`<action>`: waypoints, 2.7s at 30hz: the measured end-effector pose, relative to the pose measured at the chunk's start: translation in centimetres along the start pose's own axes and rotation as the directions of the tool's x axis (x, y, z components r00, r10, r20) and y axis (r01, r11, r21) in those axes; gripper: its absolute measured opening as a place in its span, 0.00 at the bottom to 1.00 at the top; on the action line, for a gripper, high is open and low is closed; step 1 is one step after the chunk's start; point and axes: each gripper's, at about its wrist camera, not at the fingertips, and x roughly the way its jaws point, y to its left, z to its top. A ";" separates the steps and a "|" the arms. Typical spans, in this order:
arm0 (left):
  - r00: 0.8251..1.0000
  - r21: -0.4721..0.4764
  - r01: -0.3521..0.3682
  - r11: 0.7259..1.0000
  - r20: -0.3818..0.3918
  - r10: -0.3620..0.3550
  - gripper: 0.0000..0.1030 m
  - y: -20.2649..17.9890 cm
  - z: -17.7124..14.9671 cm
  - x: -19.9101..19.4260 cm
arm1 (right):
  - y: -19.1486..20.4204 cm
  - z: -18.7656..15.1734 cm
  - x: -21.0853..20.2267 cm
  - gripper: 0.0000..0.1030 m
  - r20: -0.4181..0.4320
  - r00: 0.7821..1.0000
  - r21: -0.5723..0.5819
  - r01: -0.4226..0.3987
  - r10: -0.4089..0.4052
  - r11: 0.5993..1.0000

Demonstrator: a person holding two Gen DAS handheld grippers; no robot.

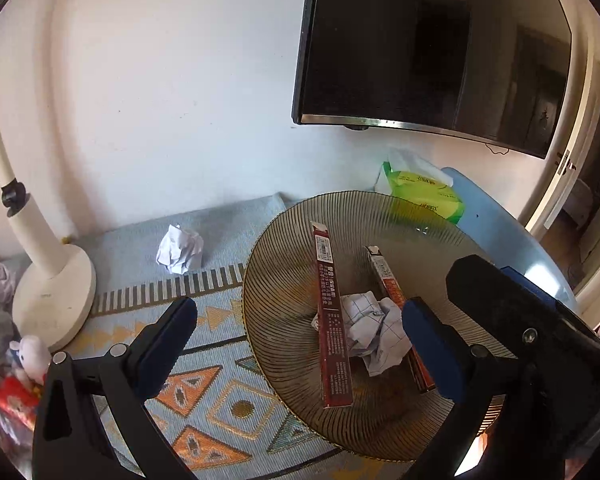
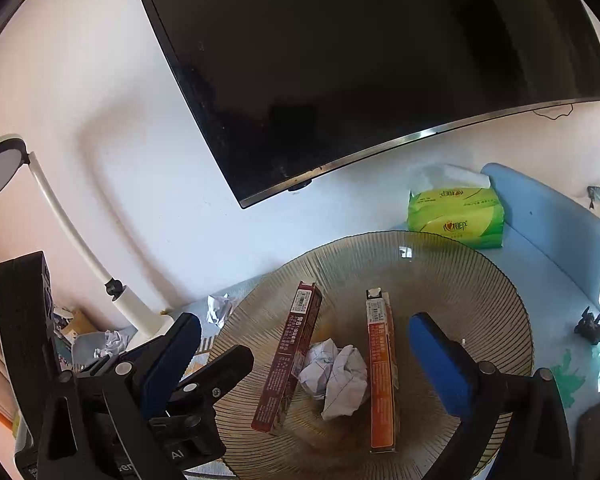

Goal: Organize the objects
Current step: 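Move both grippers back to the plush toys in the pile, then grasp a pastel plush dango skewer with left gripper while right grasps another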

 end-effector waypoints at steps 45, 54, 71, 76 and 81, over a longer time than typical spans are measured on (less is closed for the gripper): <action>0.969 -0.374 -0.246 0.894 -0.105 0.222 1.00 37.6 -19.0 -14.3 | 24.2 -20.2 5.4 1.00 -0.443 0.845 -0.321 -0.461 0.299 0.827; 0.988 -0.413 -0.152 0.898 -0.080 0.131 1.00 35.1 -18.1 -13.0 | 29.7 -25.0 8.4 1.00 -0.555 0.823 -0.502 -0.446 0.119 0.741; 0.977 -0.399 -0.128 0.908 -0.209 0.046 1.00 38.1 -19.6 -12.6 | 29.4 -25.0 10.3 1.00 -0.526 0.848 -0.514 -0.379 0.067 0.769; 0.960 -0.259 -0.257 0.931 -0.182 0.214 1.00 34.2 -19.1 -10.3 | 30.3 -24.9 10.5 1.00 -0.515 0.857 -0.584 -0.360 0.011 0.727; 0.944 -0.234 -0.308 0.922 -0.199 0.265 1.00 33.4 -18.8 -9.2 | 28.7 -24.2 10.2 1.00 -0.510 0.860 -0.582 -0.356 0.012 0.731</action>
